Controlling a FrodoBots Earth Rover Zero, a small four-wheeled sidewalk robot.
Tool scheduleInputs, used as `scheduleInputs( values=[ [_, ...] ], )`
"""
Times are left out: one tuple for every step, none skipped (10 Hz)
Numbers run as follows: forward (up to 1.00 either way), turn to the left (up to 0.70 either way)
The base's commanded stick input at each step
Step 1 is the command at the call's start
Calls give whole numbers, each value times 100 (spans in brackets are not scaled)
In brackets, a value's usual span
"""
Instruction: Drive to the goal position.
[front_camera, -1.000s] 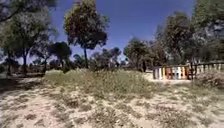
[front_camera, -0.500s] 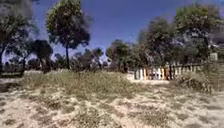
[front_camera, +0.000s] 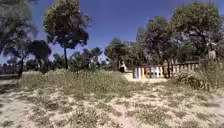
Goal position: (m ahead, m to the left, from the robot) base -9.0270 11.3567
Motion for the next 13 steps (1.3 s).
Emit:
scheduleInputs(
  values=[
    [0,27],
    [0,52],
    [0,77],
    [0,85],
    [0,85],
    [0,85],
    [0,85],
    [0,85],
    [0,85],
    [0,85],
    [0,85],
    [0,85],
    [0,85]
  ],
)
